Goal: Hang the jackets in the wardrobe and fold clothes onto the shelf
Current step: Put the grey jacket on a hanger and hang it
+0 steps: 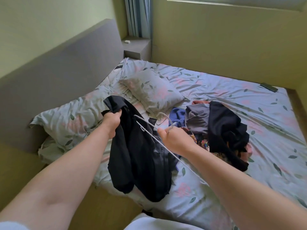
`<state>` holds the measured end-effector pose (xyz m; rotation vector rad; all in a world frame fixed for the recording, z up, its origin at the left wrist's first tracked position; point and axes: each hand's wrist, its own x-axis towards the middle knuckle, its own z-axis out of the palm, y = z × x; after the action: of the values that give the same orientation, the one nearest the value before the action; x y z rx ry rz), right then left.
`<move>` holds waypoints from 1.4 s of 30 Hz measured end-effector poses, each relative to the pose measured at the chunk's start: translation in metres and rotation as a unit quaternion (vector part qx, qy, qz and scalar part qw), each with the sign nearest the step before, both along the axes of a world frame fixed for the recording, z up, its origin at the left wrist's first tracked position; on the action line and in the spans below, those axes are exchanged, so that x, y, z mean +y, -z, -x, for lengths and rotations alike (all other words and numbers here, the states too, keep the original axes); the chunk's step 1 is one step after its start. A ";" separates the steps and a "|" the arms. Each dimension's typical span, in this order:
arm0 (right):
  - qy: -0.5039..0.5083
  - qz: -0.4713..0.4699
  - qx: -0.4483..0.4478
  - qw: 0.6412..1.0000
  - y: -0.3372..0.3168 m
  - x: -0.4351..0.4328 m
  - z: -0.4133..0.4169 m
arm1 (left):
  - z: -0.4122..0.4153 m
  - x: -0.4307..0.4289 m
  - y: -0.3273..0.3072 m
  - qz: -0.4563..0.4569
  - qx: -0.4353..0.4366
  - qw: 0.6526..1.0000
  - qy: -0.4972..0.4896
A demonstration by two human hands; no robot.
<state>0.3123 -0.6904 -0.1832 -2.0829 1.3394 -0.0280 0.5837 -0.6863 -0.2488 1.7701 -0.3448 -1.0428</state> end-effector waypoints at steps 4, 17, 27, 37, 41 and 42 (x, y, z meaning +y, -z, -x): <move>0.028 0.002 0.009 1.000 -0.002 0.001 -0.001 | 0.007 -0.002 -0.014 0.024 -0.031 0.999 0.011; 0.068 -0.049 -0.138 0.987 -0.010 0.003 0.000 | -0.004 0.006 -0.009 -0.037 -0.088 0.995 0.034; 0.110 -0.027 -0.141 0.984 -0.005 -0.001 -0.013 | 0.076 0.024 -0.064 0.045 -0.300 0.916 0.261; 0.196 -0.022 -0.453 0.869 -0.020 -0.012 -0.022 | 0.103 0.018 -0.097 0.266 -0.540 0.716 0.352; 0.153 -0.063 -0.519 0.839 -0.034 -0.011 -0.023 | 0.100 0.022 -0.132 0.255 -0.617 0.646 0.370; 0.134 -0.086 -0.518 0.840 -0.038 -0.014 -0.022 | 0.098 0.022 -0.138 0.244 -0.624 0.640 0.376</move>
<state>0.3339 -0.7040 -0.1455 -1.3091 0.8515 -0.9730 0.4855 -0.6646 -0.1109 1.5310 -2.1435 0.0705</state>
